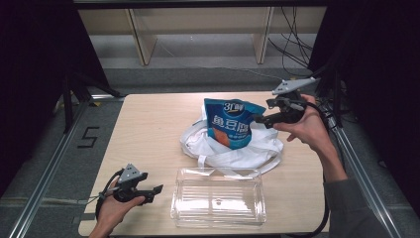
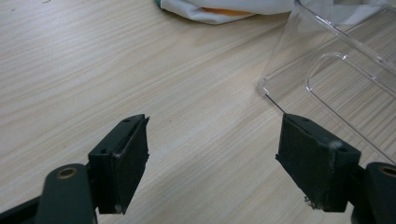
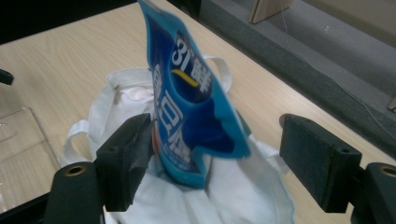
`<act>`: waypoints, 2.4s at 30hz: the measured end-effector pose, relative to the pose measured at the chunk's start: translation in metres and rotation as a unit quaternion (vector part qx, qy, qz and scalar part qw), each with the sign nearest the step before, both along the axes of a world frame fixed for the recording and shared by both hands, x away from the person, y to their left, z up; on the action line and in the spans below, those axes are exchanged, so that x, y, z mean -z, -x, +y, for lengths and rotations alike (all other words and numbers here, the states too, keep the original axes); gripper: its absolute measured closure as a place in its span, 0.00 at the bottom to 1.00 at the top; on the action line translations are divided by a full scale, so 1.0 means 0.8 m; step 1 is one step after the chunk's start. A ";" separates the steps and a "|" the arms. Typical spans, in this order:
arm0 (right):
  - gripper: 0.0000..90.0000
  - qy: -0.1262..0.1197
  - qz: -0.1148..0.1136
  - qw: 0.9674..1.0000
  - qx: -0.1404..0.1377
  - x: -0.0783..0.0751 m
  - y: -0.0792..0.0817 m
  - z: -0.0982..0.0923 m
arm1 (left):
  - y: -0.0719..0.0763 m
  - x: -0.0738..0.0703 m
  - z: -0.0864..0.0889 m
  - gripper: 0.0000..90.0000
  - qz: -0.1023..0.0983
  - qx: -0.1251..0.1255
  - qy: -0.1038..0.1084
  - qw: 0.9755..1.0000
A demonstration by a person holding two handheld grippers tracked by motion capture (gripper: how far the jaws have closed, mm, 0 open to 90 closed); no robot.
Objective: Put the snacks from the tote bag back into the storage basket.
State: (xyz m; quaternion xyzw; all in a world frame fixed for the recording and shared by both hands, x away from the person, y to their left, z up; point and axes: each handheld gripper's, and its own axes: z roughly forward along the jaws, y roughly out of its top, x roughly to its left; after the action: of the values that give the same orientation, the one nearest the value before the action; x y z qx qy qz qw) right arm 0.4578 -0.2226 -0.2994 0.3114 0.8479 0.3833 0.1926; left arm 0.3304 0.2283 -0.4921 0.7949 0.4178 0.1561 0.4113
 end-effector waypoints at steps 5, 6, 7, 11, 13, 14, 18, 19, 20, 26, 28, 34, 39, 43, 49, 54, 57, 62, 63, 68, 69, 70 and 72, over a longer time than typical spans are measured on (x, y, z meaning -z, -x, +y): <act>0.32 0.024 -0.004 1.000 -0.016 -0.011 -0.023 0.029 | -0.001 -0.001 0.003 0.26 0.006 0.014 -0.018 1.000; 0.34 0.029 0.002 0.999 -0.020 -0.013 -0.030 0.040 | -0.001 -0.001 0.003 0.27 0.006 0.014 -0.018 1.000; 0.34 0.029 0.002 0.999 -0.020 -0.013 -0.030 0.040 | -0.001 -0.001 0.003 0.27 0.006 0.015 -0.019 1.000; 0.40 0.050 0.010 0.998 -0.042 -0.013 -0.047 0.058 | -0.001 0.000 0.003 0.27 0.003 0.017 -0.018 1.000; 0.44 0.053 0.024 0.998 -0.036 -0.012 -0.052 0.066 | -0.001 -0.001 0.003 0.27 0.002 0.020 -0.021 1.000; 0.46 0.060 0.037 0.997 -0.035 -0.012 -0.055 0.069 | -0.001 -0.001 0.003 0.27 0.003 0.019 -0.021 1.000; 0.56 0.063 0.047 0.996 -0.043 -0.013 -0.065 0.081 | -0.001 -0.002 0.003 0.27 0.001 0.013 -0.018 1.000; 0.57 0.068 0.051 0.995 -0.048 -0.012 -0.067 0.083 | 0.000 -0.001 0.003 0.27 0.003 0.008 -0.011 1.000; 0.58 0.078 0.043 0.994 -0.055 -0.012 -0.070 0.085 | -0.001 -0.002 0.004 0.27 -0.001 0.014 -0.019 1.000; 0.69 0.095 0.057 0.992 -0.064 -0.009 -0.079 0.093 | 0.000 -0.001 0.003 0.27 0.001 0.012 -0.016 1.000; 0.74 0.109 0.067 0.989 -0.068 -0.007 -0.083 0.095 | -0.001 0.000 0.002 0.27 0.001 0.007 -0.006 1.000; 0.85 0.124 0.080 0.986 -0.076 -0.006 -0.088 0.098 | -0.001 -0.002 0.004 0.27 0.000 0.016 -0.019 1.000; 0.91 0.147 0.081 0.982 -0.092 -0.008 -0.092 0.104 | -0.001 -0.002 0.004 0.27 0.002 0.019 -0.021 1.000; 0.97 0.162 0.089 0.978 -0.096 -0.009 -0.093 0.108 | -0.001 -0.002 0.004 0.27 0.001 0.018 -0.019 1.000; 1.00 0.191 0.084 0.971 -0.115 -0.013 -0.093 0.114 | -0.001 -0.002 0.005 0.27 0.002 0.019 -0.019 1.000; 1.00 0.205 0.076 0.968 -0.121 -0.019 -0.092 0.122 | -0.002 -0.001 0.005 0.27 0.005 0.017 -0.018 1.000; 1.00 0.207 0.073 0.968 -0.121 -0.025 -0.091 0.123 | -0.002 -0.001 0.007 0.27 0.001 0.020 -0.024 1.000; 1.00 0.204 0.058 0.970 -0.118 -0.057 -0.078 0.128 | -0.002 -0.002 0.007 0.27 0.000 0.019 -0.024 1.000; 1.00 0.206 0.054 0.970 -0.120 -0.064 -0.076 0.128 | -0.002 -0.002 0.007 0.27 0.000 0.019 -0.023 1.000; 1.00 0.207 0.039 0.971 -0.112 -0.096 -0.062 0.130 | -0.002 0.000 0.006 0.27 0.002 0.011 -0.003 1.000; 1.00 0.210 0.033 0.972 -0.104 -0.105 -0.057 0.131 | -0.003 0.000 0.009 0.27 -0.001 0.022 -0.008 1.000; 1.00 0.209 0.028 0.971 -0.113 -0.109 -0.056 0.131 | -0.002 -0.001 0.008 0.27 -0.001 0.013 -0.011 1.000; 1.00 0.217 0.016 0.969 -0.120 -0.120 -0.051 0.131 | -0.002 -0.002 0.009 0.27 0.000 0.015 -0.017 1.000</act>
State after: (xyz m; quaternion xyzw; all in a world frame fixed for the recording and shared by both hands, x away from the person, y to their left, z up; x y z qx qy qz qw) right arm 0.4984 -0.1180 -0.2037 0.1646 0.9449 0.2056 0.1944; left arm 0.3323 0.2352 -0.4909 0.8080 0.4029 0.1567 0.4004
